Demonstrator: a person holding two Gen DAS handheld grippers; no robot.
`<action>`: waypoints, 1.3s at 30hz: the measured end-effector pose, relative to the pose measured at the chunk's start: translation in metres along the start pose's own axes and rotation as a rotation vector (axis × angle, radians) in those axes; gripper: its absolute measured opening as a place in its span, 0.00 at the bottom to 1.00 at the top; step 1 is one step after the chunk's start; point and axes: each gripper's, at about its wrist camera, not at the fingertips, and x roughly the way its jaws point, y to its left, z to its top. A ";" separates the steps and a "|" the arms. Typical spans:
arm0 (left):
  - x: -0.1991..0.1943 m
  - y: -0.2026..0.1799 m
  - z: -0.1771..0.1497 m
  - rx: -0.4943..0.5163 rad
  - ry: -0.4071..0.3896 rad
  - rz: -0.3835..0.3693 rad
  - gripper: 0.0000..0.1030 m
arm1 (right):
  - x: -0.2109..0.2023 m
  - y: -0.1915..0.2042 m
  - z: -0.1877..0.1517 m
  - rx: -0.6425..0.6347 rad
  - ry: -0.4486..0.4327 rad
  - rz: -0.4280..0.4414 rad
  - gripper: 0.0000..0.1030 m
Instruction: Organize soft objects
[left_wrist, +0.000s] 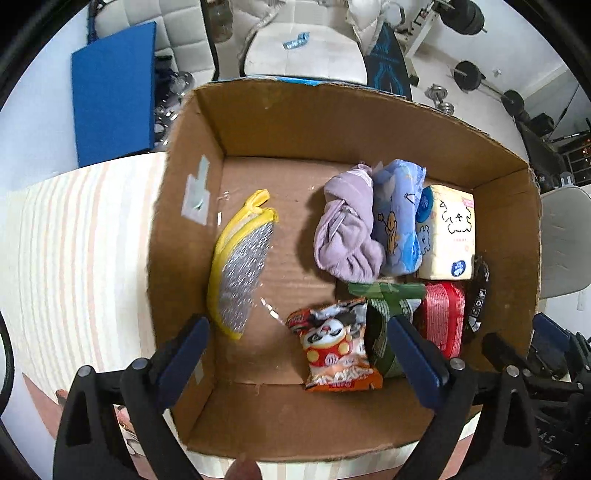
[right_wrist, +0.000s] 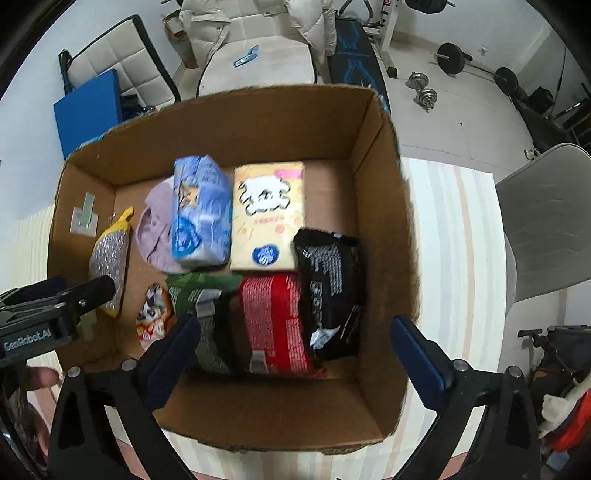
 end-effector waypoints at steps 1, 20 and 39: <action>-0.004 0.000 -0.005 -0.001 -0.015 0.006 0.96 | 0.000 0.002 -0.003 -0.005 -0.003 -0.002 1.00; -0.064 -0.003 -0.056 -0.018 -0.197 0.065 0.96 | -0.046 0.003 -0.046 0.007 -0.098 0.014 1.00; -0.230 -0.025 -0.189 0.005 -0.430 0.051 0.96 | -0.242 0.001 -0.175 -0.050 -0.419 0.048 1.00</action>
